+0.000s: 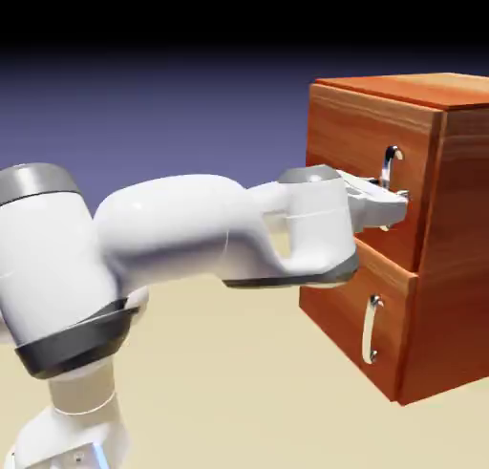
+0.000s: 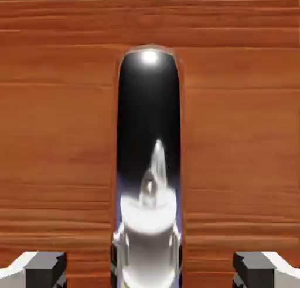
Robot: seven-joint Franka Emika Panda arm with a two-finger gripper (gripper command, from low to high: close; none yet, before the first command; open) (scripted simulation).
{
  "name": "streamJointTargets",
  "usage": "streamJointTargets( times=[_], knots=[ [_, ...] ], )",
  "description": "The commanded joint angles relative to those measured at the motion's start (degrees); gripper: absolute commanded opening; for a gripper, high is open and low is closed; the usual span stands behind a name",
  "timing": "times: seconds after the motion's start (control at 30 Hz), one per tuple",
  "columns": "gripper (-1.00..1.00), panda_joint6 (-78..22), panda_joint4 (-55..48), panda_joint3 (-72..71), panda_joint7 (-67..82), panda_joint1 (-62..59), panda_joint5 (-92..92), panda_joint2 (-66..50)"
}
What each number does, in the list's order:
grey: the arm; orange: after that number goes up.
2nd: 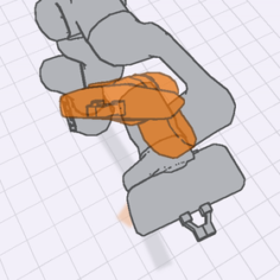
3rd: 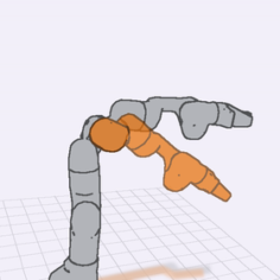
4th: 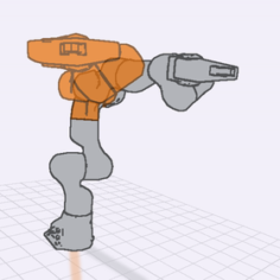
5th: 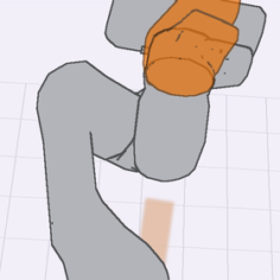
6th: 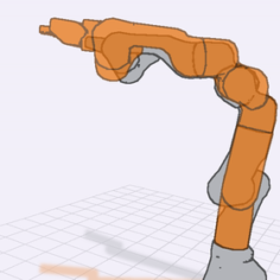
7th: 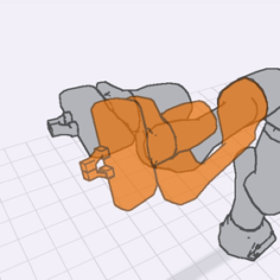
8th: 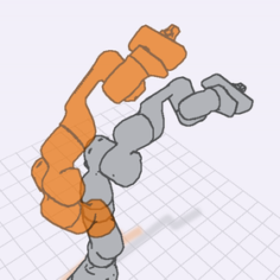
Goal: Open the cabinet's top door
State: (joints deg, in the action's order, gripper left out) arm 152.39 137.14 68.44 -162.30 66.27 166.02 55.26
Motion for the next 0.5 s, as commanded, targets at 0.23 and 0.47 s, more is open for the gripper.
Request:
streamJointTargets(
  times=[0.23, 0.47],
  knots=[
    [-1.00, -9.51, 12.70, -15.19, -3.15, -16.36, -9.80, -3.97],
    [-1.00, -15.65, 20.85, -29.72, -3.68, -28.15, -20.96, -4.07]
  ],
)
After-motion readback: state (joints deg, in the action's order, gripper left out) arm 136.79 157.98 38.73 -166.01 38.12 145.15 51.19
